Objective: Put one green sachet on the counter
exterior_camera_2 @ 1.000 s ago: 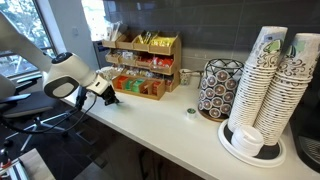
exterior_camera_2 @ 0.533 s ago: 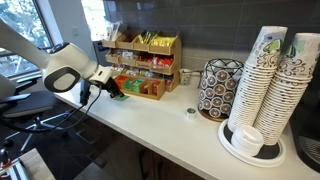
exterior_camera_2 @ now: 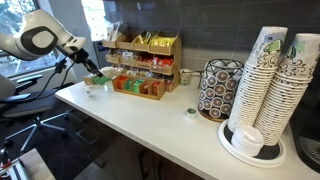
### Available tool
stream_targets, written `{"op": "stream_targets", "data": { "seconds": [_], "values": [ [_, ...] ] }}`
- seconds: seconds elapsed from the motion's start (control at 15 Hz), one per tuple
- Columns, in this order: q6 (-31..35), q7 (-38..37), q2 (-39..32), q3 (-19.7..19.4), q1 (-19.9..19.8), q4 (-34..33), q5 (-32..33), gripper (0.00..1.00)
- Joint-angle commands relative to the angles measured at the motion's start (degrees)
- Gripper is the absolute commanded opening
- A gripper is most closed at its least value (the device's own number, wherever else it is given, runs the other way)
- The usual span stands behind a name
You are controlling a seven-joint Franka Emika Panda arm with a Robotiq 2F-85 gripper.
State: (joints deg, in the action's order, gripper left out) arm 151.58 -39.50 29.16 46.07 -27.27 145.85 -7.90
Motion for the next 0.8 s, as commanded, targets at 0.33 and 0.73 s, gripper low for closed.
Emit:
{"op": "stream_targets", "data": {
  "seconds": [0.33,0.73],
  "values": [
    [-8.12,-12.95,-8.01,-5.73,6.13,-8.72,14.38,0.45],
    [-7.76,-14.48,-11.92,-16.29,15.59,-9.7,13.48,0.9]
  ]
}}
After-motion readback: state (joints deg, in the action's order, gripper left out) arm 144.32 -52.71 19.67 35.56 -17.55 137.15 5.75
